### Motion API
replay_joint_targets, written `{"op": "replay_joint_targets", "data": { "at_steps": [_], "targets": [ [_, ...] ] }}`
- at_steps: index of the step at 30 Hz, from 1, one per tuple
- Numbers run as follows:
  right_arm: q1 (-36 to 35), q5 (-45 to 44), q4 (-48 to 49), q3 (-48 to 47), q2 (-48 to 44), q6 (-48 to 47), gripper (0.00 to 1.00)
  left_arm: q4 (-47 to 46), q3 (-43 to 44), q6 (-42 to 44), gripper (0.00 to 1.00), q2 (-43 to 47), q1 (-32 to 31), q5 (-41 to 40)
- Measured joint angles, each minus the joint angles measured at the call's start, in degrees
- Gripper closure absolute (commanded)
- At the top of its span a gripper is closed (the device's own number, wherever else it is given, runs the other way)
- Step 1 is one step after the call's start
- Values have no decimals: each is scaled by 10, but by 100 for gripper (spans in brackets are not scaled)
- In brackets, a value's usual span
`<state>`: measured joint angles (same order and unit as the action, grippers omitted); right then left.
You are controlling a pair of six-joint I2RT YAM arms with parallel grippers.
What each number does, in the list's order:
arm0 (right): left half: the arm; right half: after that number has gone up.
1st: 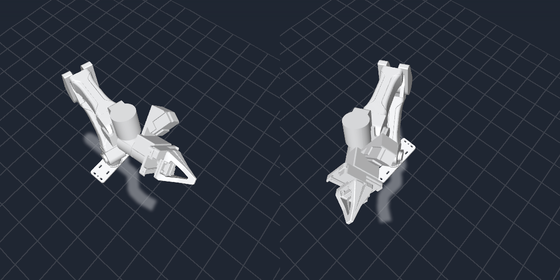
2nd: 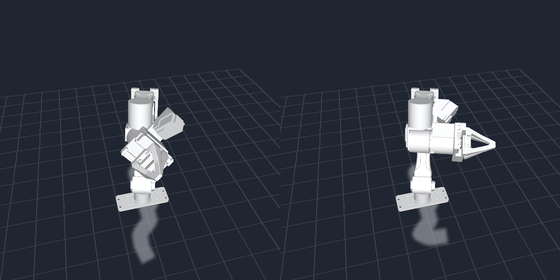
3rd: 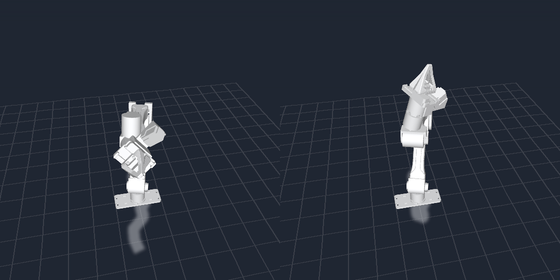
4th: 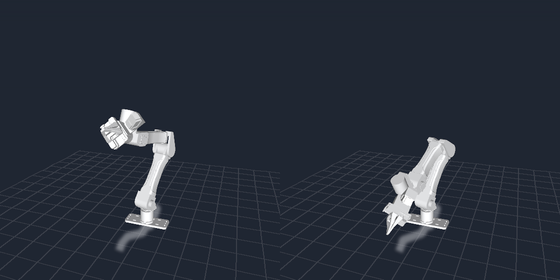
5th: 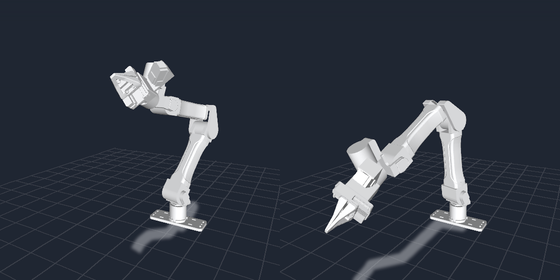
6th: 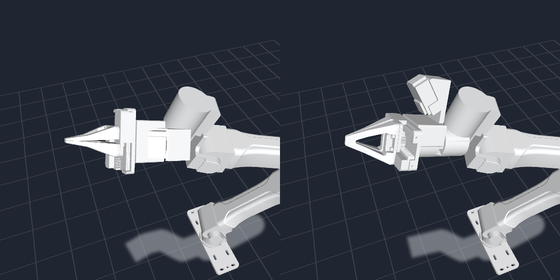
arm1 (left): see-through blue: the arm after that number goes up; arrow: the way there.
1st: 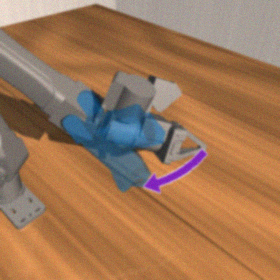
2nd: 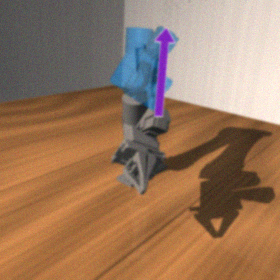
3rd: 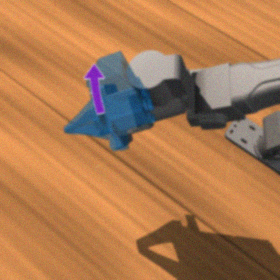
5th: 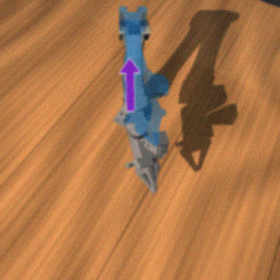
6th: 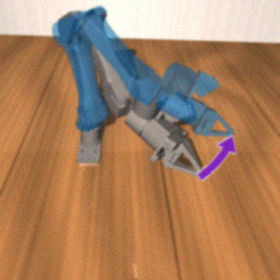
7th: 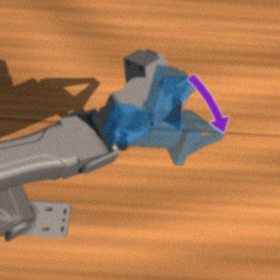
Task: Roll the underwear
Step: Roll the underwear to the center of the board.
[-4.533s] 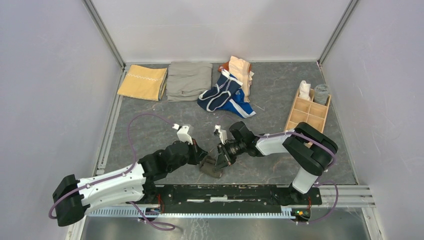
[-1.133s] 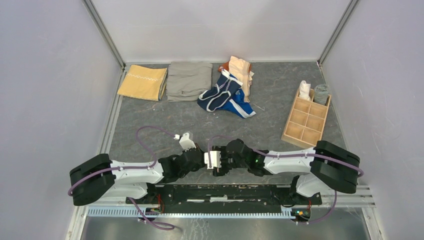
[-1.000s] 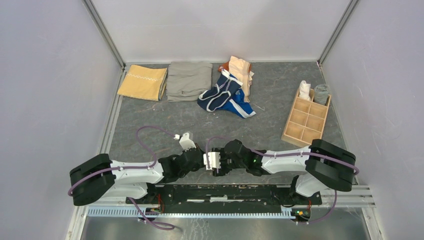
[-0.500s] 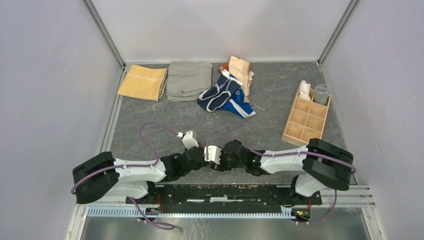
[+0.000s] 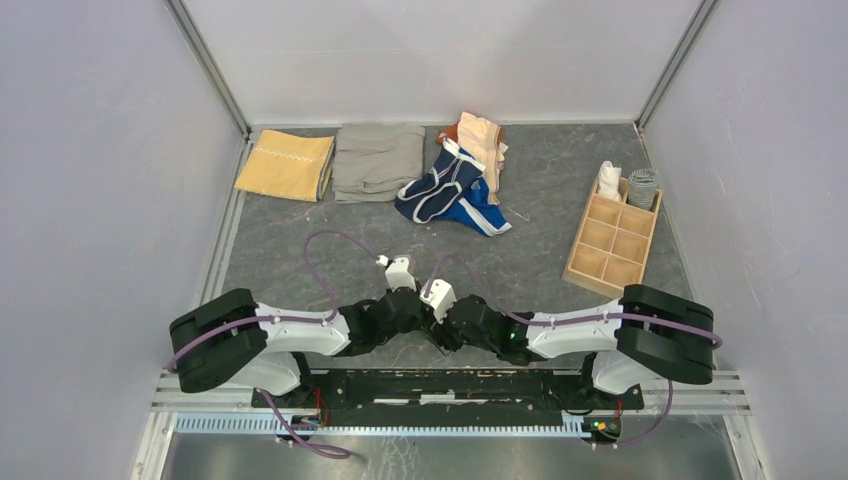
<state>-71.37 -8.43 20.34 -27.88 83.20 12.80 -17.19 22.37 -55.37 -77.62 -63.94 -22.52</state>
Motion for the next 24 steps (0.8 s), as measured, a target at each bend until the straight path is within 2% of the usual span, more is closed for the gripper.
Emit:
{"op": "replay_joint_targets", "data": {
  "at_steps": [5, 9, 18, 24],
  "targets": [
    [-14, -25, 4, 0, 3, 36, 45, 2, 1, 11, 98, 7, 2, 9],
    [-20, -23, 9, 0, 7, 54, 45, 40, -5, 11, 98, 43, 2, 16],
    [-24, -17, 12, 0, 10, 70, 46, 155, -23, 11, 98, 220, 2, 4],
    [-24, -18, 12, 0, 10, 70, 45, 175, -47, 12, 98, 299, 2, 8]
  ]
}}
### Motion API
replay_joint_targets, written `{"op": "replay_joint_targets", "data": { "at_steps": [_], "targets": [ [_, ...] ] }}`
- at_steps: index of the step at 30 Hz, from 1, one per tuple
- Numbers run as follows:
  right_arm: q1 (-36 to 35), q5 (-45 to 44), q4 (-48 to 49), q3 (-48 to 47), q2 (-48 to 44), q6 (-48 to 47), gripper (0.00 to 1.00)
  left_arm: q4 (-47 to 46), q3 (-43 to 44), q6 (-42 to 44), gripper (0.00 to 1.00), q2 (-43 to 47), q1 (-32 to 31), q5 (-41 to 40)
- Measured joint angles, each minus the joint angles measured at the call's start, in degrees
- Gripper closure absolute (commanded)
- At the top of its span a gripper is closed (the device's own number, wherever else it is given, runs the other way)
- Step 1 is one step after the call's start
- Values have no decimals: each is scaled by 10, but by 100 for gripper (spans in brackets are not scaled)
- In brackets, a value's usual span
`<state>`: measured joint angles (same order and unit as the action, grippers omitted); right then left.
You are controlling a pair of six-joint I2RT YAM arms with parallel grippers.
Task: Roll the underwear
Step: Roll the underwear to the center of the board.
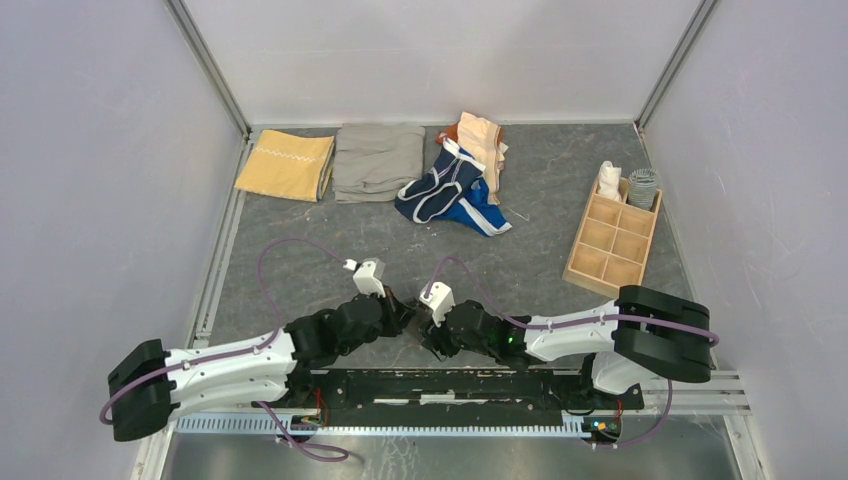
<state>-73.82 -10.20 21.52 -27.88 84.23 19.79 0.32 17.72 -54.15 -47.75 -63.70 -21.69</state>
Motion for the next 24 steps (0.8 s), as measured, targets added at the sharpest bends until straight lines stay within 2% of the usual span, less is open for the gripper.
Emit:
{"op": "replay_joint_targets", "data": {
  "at_steps": [6, 14, 24],
  "targets": [
    [0, 1, 0, 0, 0, 0, 45, -26, -42, 3, 98, -24, 0, 37],
    [0, 0, 0, 0, 1, 0, 44, -93, -38, 3, 98, -90, 1, 52],
    [0, 5, 4, 0, 4, 1, 43, -98, -34, 12, 98, -71, 2, 70]
  ]
}}
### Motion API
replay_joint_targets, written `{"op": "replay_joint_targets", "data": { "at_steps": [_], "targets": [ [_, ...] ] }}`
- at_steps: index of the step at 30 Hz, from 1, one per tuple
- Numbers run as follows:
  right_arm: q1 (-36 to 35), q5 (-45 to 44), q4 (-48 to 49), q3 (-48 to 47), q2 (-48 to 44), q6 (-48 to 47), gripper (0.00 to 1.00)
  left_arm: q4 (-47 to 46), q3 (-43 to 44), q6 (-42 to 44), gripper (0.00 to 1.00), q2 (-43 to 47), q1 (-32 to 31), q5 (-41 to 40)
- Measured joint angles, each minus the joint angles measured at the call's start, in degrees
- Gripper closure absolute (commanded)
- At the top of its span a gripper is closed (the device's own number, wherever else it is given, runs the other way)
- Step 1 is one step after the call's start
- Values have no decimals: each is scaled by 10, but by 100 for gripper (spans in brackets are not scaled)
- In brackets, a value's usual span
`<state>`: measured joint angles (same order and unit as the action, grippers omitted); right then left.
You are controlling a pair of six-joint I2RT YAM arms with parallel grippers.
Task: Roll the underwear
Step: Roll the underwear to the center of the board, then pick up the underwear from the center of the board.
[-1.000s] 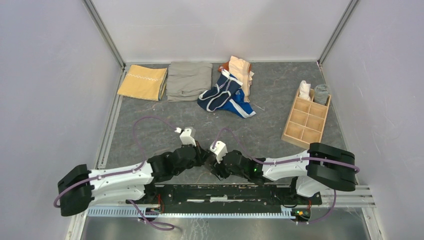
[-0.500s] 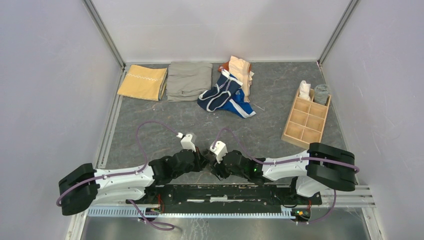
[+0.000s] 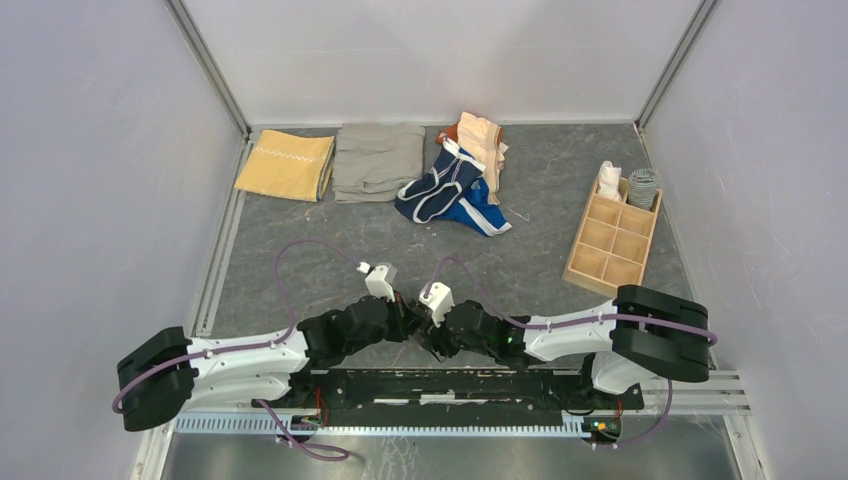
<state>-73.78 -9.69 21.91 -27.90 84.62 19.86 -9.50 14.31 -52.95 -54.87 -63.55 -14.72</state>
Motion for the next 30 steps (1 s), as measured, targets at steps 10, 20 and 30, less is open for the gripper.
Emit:
{"op": "replay_joint_targets", "data": {
  "at_steps": [10, 20, 30],
  "targets": [
    [0, 6, 2, 0, 2, 1, 39, -16, 7, 9, 98, -34, 0, 11],
    [-1, 24, -19, 2, -1, 4, 19, -26, -30, -59, 98, -17, -1, -33],
    [10, 69, -120, -26, -93, -51, 2, -20, -62, -93, 98, 28, -1, -63]
  ]
}}
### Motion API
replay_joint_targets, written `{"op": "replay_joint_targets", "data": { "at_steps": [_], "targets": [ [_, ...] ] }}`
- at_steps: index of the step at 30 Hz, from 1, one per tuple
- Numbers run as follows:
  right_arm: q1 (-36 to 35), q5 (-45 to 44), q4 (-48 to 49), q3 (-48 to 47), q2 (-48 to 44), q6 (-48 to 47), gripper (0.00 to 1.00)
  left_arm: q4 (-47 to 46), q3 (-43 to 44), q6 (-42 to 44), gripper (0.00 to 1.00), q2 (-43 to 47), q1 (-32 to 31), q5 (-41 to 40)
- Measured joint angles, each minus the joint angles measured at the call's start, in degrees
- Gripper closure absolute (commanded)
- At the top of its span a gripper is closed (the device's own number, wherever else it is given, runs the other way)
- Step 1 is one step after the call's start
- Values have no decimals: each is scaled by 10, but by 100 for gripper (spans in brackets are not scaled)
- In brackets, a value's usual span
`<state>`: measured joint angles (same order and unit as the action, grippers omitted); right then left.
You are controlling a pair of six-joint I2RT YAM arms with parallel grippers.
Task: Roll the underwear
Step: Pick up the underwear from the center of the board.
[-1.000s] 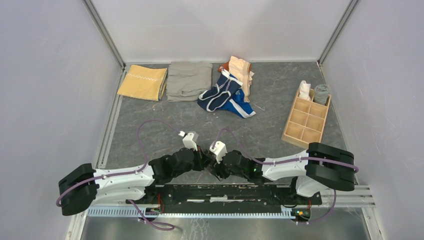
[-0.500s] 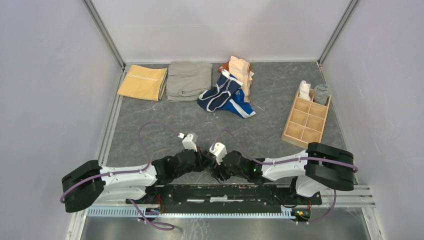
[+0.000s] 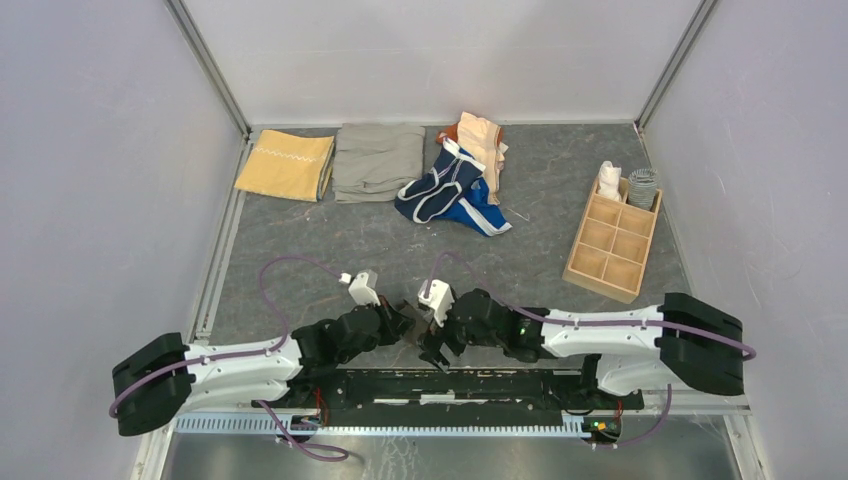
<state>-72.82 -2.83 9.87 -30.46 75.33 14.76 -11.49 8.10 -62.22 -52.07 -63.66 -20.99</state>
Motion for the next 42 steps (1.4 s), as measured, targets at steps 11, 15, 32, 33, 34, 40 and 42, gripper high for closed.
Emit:
{"op": "replay_joint_targets", "data": {
  "at_steps": [11, 15, 32, 33, 34, 40, 42],
  "targets": [
    [166, 251, -47, -69, 40, -96, 2, 6, -11, -4, 98, 21, 0, -4],
    [190, 311, -56, -99, 101, -118, 2, 6, -11, -3, 98, 21, 0, -4],
    [224, 412, -57, -166, 234, -173, 6, 7, -11, -3, 98, 23, 0, -4],
    [224, 416, -57, -170, 239, -178, 7, 7, -11, -3, 98, 23, 0, -4],
    [225, 421, -56, -177, 246, -183, 7, 7, -11, -3, 98, 23, 0, -4],
    [227, 448, -53, -196, 270, -209, 16, 7, -11, -3, 98, 23, 0, -4],
    [227, 456, -52, -197, 274, -215, 23, 7, -11, -3, 98, 23, 0, -4]
  ]
}}
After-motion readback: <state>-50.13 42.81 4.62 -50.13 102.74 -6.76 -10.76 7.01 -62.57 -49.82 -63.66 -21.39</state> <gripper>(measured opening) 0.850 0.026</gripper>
